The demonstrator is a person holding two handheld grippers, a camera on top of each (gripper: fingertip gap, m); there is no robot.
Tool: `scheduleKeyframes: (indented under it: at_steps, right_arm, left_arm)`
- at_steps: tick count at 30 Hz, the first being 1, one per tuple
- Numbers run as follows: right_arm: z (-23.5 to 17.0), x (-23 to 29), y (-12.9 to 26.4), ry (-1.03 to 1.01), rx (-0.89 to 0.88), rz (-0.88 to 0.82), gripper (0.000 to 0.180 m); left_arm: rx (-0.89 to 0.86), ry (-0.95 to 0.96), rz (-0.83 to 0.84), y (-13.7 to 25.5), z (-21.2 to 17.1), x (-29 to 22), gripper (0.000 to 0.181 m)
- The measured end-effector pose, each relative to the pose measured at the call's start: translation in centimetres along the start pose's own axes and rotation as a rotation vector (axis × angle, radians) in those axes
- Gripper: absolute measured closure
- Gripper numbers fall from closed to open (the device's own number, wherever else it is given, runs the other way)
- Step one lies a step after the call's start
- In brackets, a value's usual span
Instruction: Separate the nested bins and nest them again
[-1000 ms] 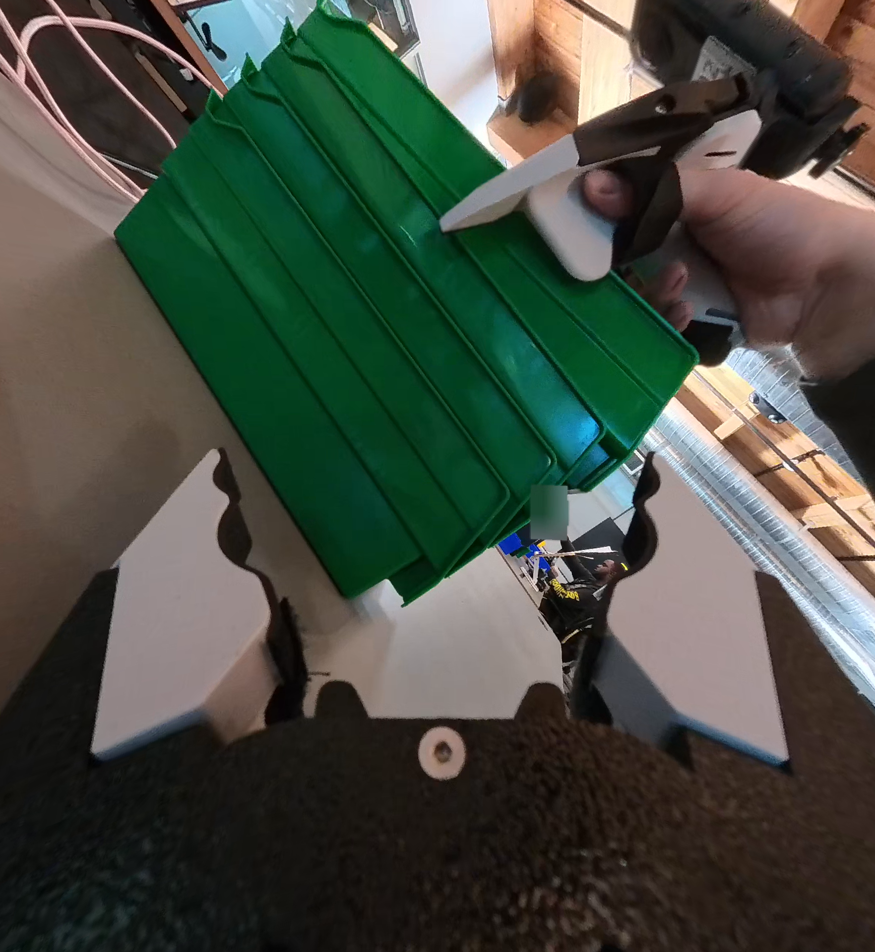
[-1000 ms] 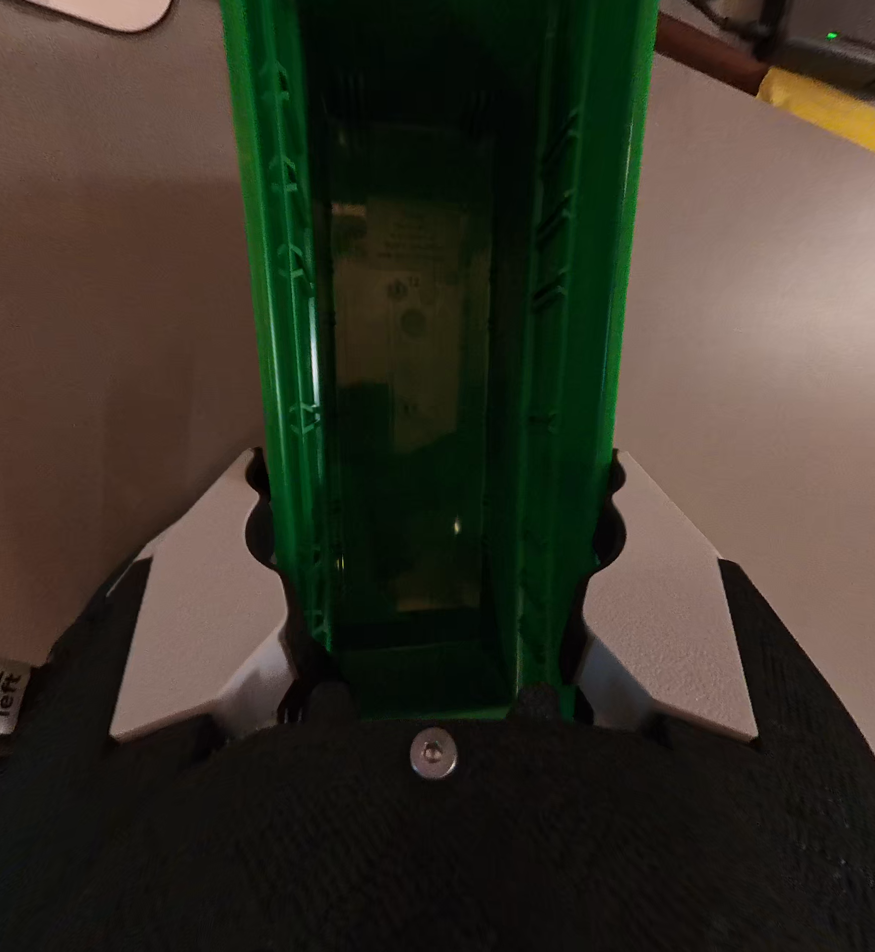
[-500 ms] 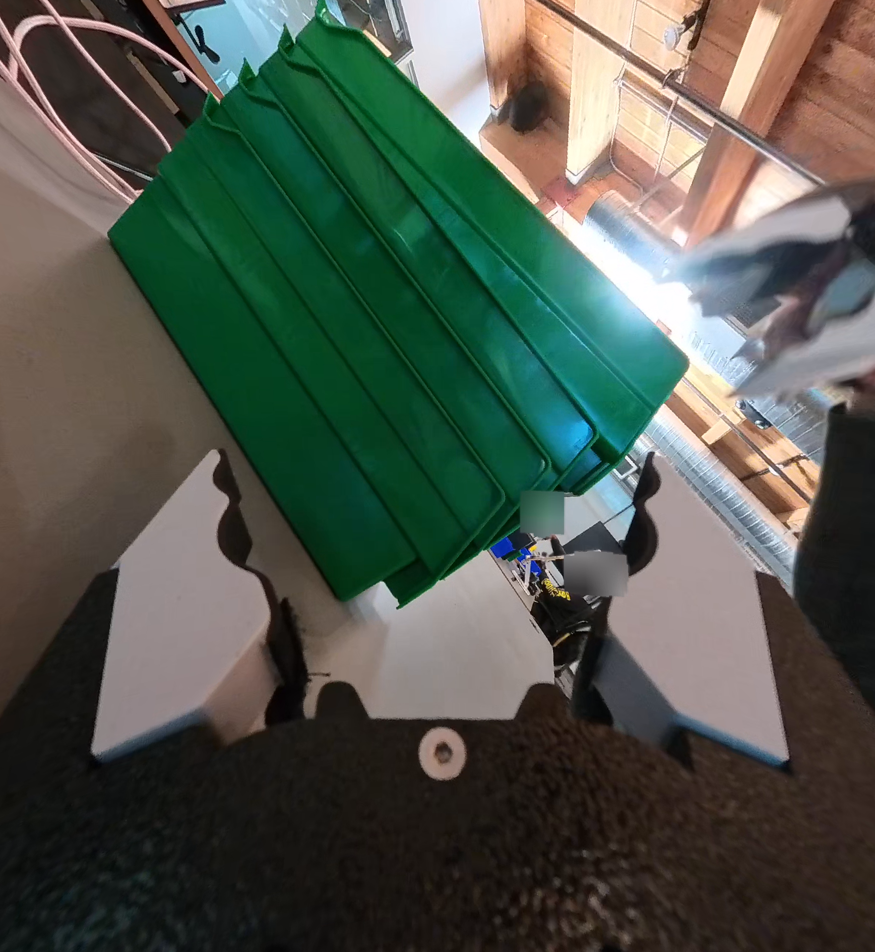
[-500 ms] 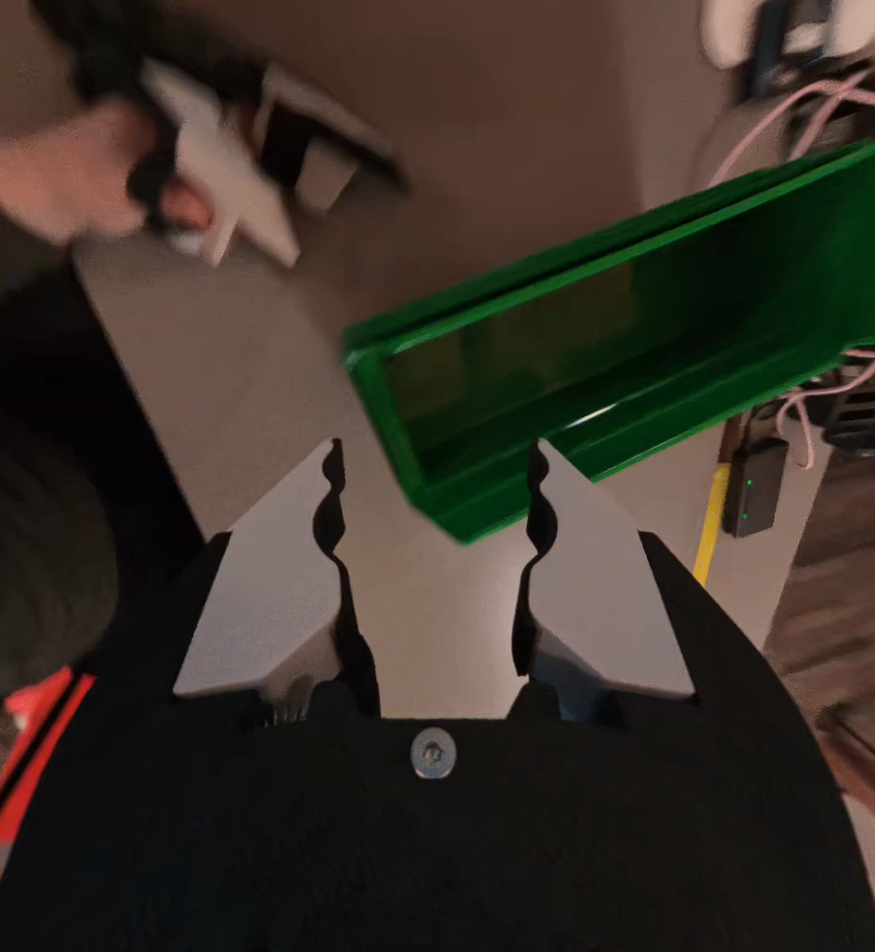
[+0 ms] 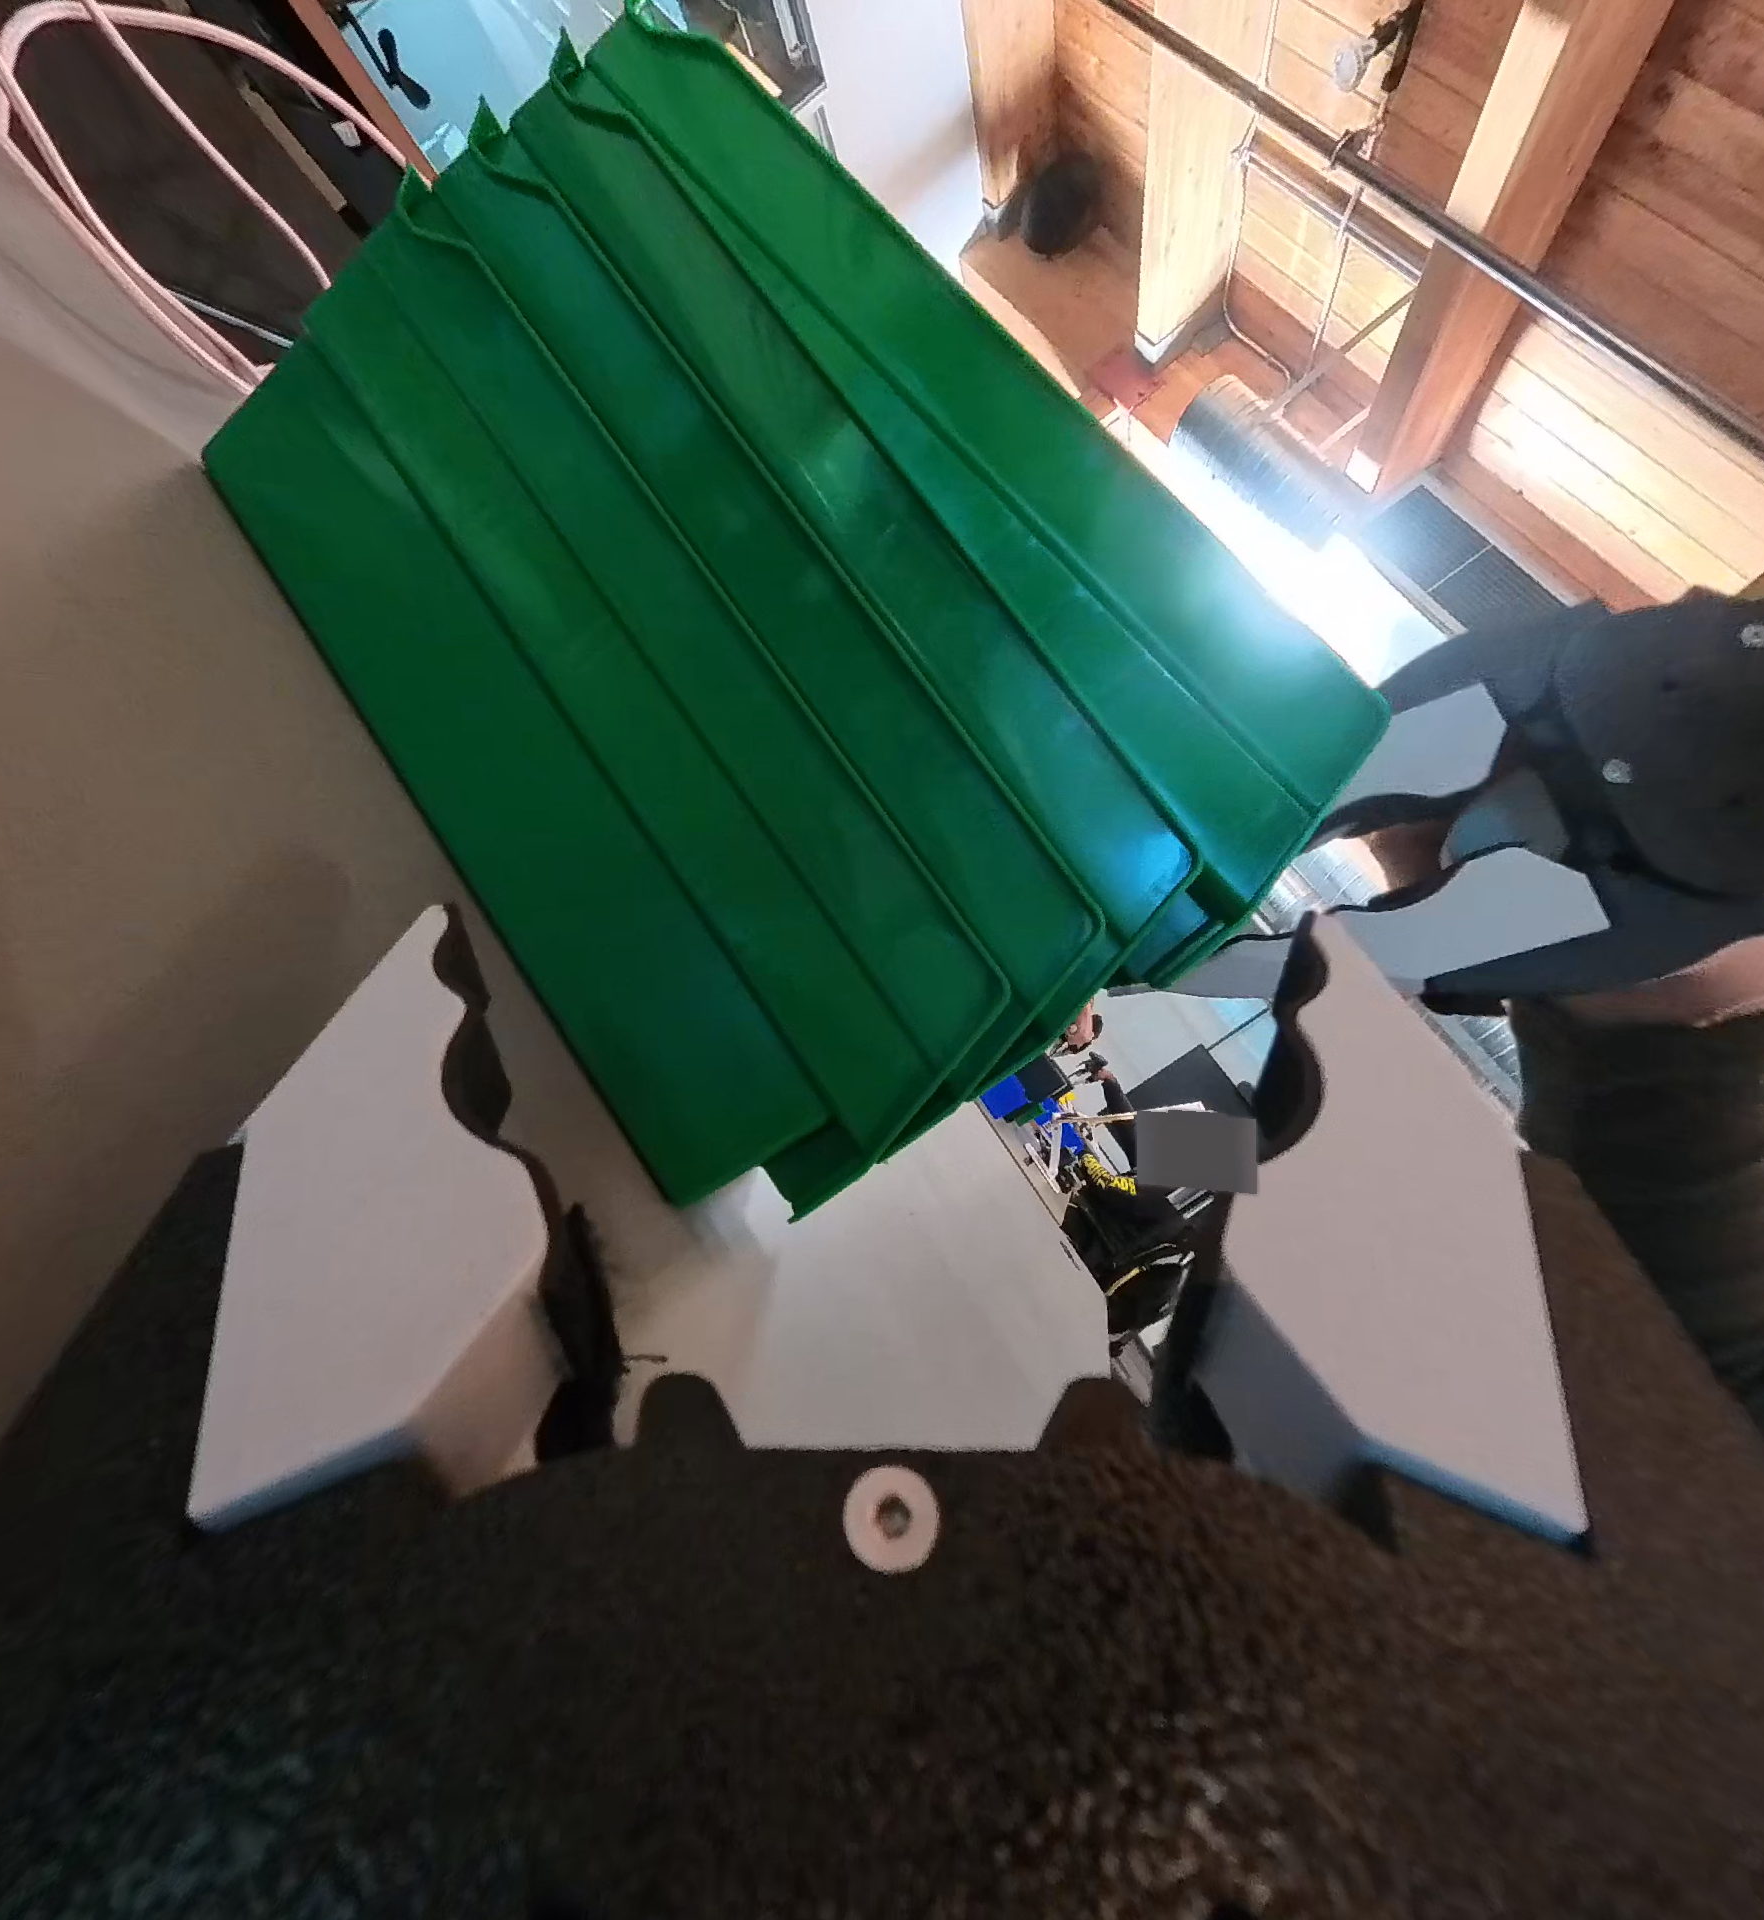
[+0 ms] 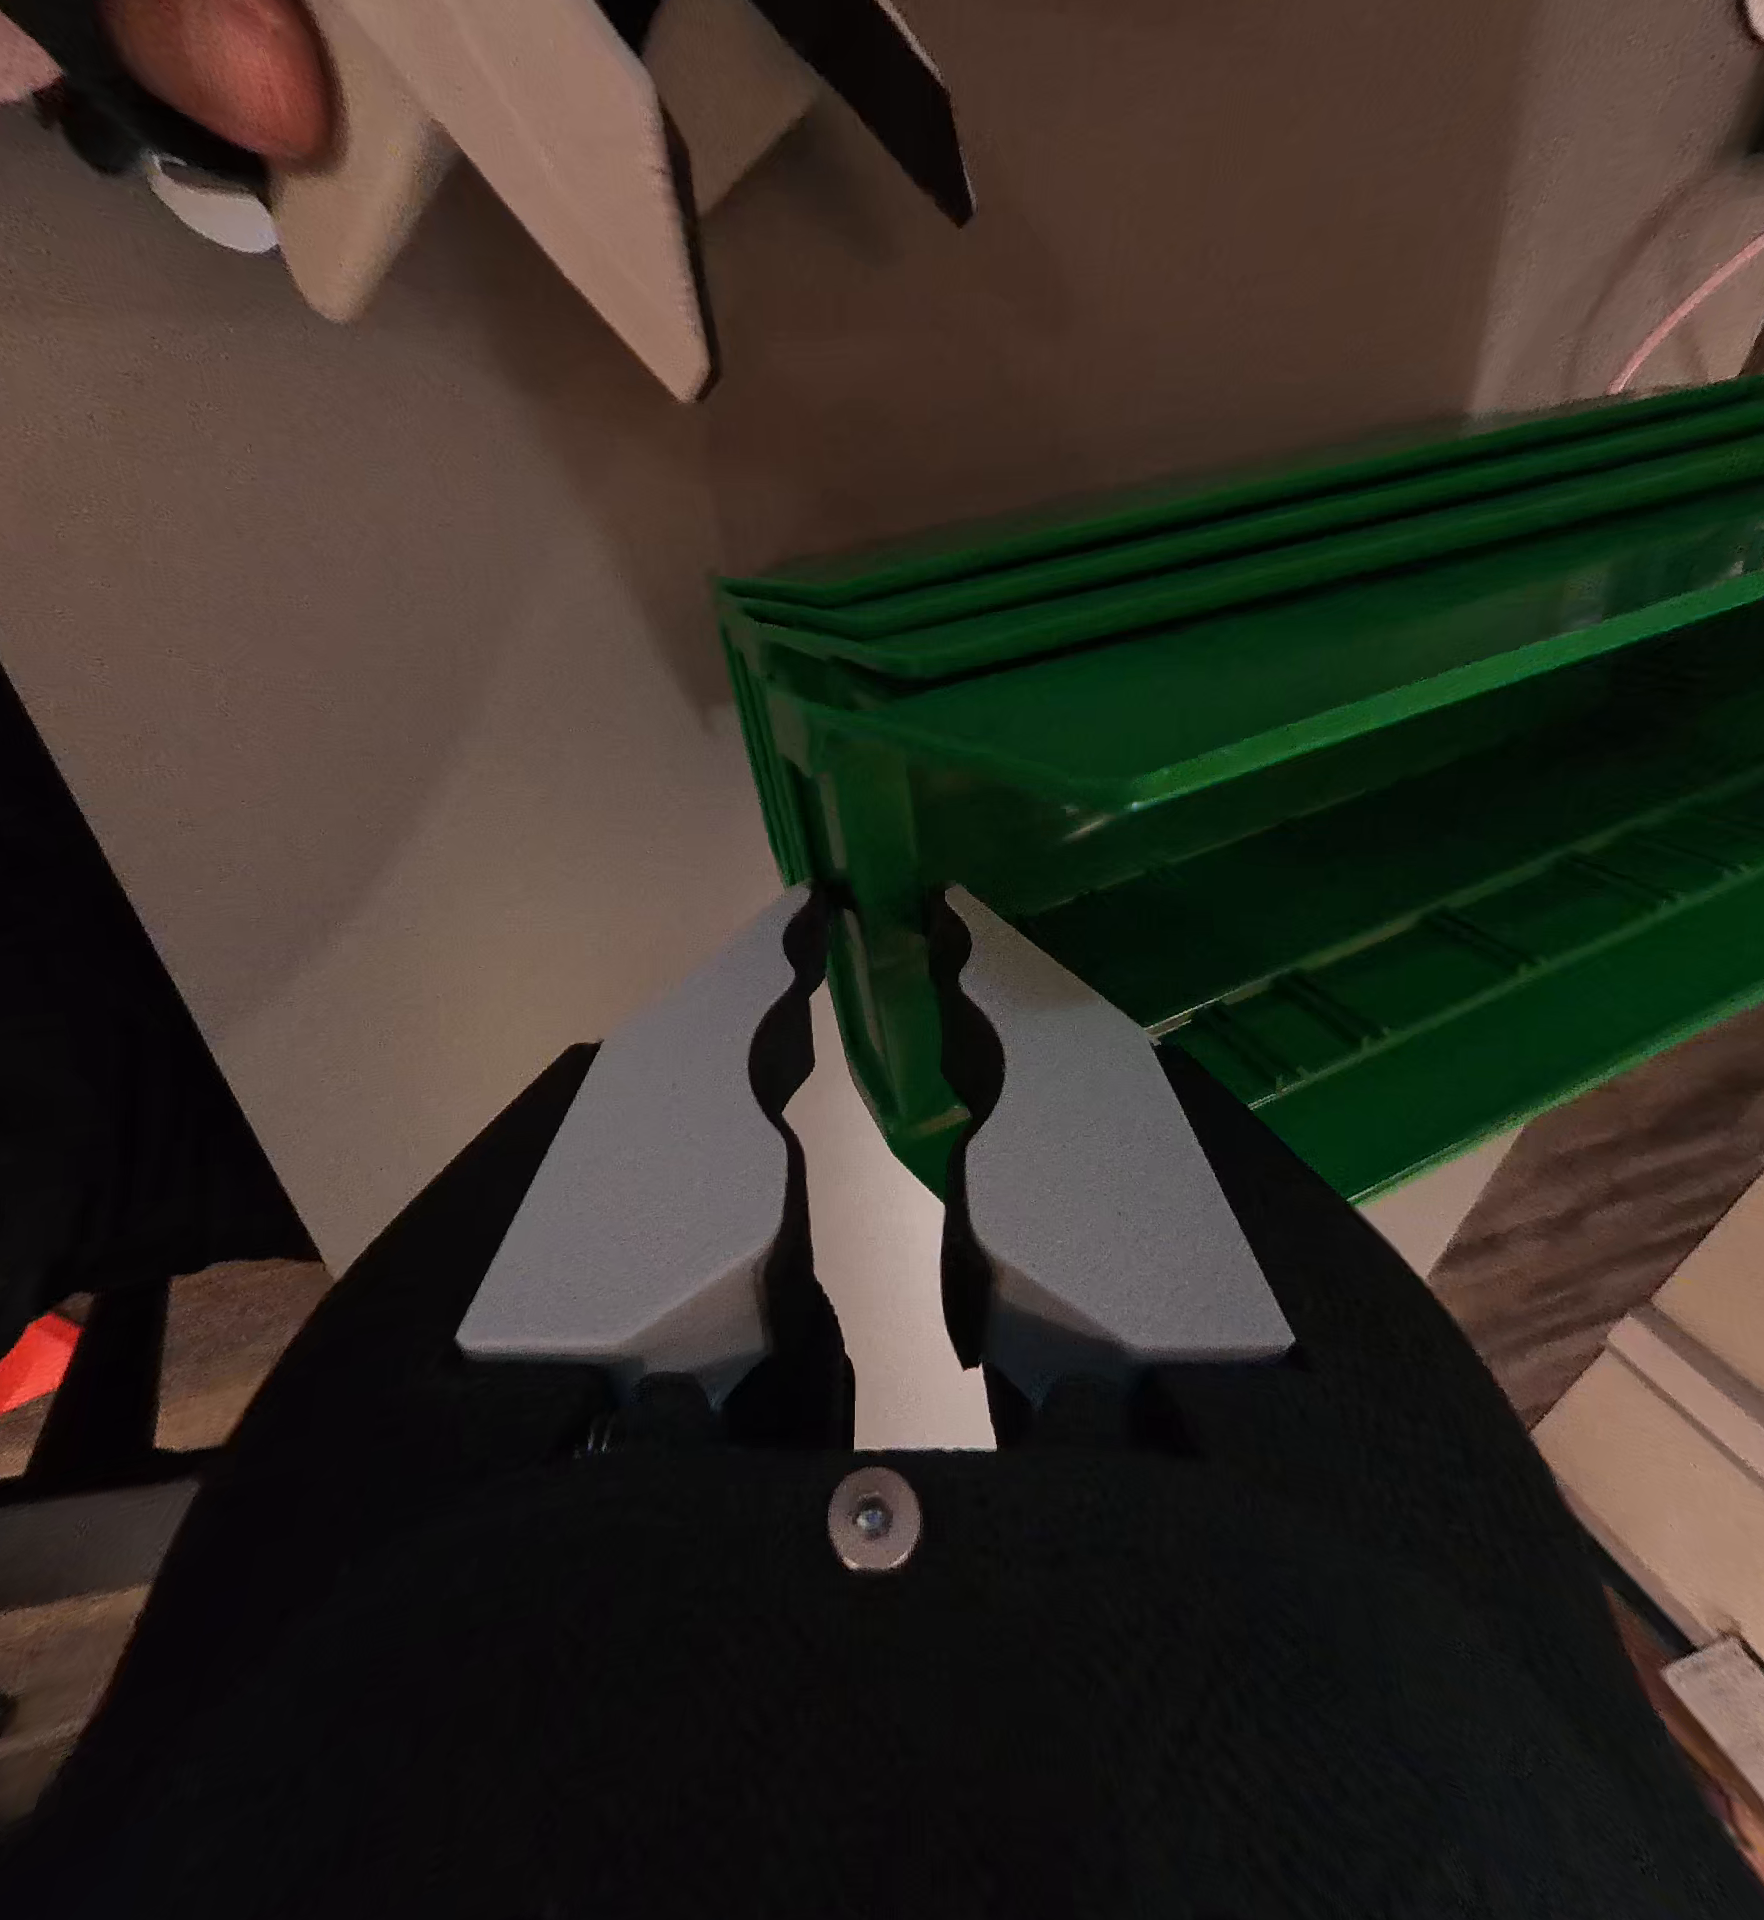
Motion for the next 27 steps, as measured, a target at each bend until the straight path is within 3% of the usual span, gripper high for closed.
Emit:
scheduleKeyframes:
  at_steps: [1, 2, 4, 11, 16, 27]
  right_arm:
    - [-0.1, 0.0, 0.0, 0.006, -0.013, -0.005, 0.162]
    - [-0.1, 0.1, 0.0, 0.009, -0.027, -0.008, 0.161]
    - [-0.1, 0.4, -0.2, 0.024, -0.050, 0.013, 0.138]
    - [0.0, 0.3, -1.2, -0.021, 0.011, -0.047, 0.154]
    - [1.8, 0.9, -0.5, -0.086, -0.060, -0.122, 0.154]
    - [3.1, 0.9, -0.1, -0.113, 0.034, -0.351, 0.151]
  left_arm:
    - [0.003, -0.001, 0.002, 0.0, 0.0, 0.0, 0.035]
    - [0.004, -0.002, 0.002, 0.0, 0.0, 0.0, 0.035]
    - [0.000, -0.002, 0.001, 0.0, 0.0, 0.0, 0.035]
    - [-0.005, -0.001, -0.001, 0.0, 0.0, 0.0, 0.035]
    - [-0.002, 0.002, -0.004, 0.0, 0.0, 0.0, 0.035]
    - [-0.006, 0.007, -0.013, 0.1, 0.1, -0.1, 0.035]
Point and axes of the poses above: each gripper's, where its closed fingertips meet, y back along the fingers, z out of its top, x = y × z across the jaws, the point moved 4 cm from there along y, back along the fingers, and after that the axes turned 13 degrees about x, right-handed, at the moved point
